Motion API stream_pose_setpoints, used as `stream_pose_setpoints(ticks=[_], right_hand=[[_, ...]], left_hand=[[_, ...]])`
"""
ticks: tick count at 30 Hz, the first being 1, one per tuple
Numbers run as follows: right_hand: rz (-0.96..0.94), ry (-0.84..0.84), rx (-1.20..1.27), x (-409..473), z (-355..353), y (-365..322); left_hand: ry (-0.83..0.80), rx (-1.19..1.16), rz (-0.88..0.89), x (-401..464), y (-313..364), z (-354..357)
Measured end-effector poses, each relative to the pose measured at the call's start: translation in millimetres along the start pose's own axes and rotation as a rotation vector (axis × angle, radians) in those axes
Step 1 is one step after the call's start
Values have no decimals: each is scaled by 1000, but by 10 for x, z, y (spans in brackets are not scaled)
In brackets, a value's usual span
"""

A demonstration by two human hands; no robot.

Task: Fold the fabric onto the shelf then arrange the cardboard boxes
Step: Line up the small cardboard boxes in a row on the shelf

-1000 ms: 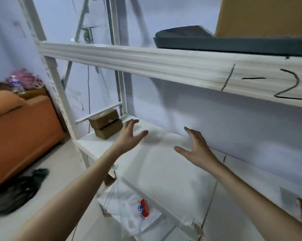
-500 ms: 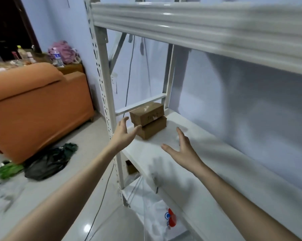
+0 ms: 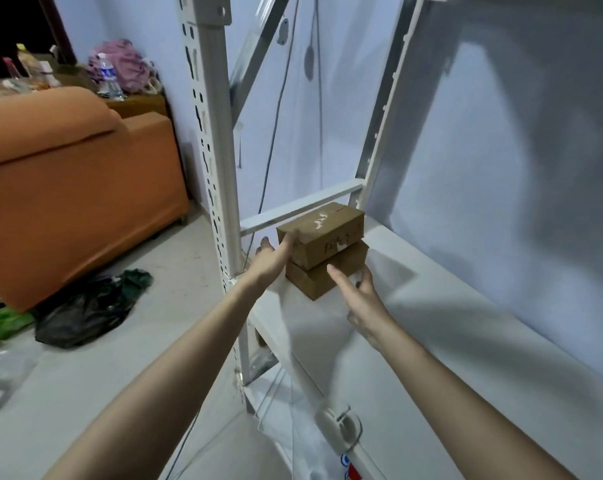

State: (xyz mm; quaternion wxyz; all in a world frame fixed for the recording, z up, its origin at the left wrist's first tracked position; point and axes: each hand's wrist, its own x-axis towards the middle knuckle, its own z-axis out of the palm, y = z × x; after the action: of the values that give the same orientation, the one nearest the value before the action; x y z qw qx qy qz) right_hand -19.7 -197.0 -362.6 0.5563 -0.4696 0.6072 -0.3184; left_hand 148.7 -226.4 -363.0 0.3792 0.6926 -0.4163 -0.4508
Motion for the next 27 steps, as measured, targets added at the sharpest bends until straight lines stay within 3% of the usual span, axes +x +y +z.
stream_pose_setpoints(ticks=[7, 14, 18, 27], right_hand=[[71, -53, 113, 170, 74, -189], [65, -21, 167, 13, -29, -167], [3, 27, 230, -173, -253, -138], [-226, 114, 21, -1031, -1320, -281]], left_hand=[[-104, -172, -55, 51, 51, 65], [-330, -86, -4, -214, 66, 211], [-412, -50, 25, -434, 148, 352], [-622, -39, 168, -1180, 703, 1016]])
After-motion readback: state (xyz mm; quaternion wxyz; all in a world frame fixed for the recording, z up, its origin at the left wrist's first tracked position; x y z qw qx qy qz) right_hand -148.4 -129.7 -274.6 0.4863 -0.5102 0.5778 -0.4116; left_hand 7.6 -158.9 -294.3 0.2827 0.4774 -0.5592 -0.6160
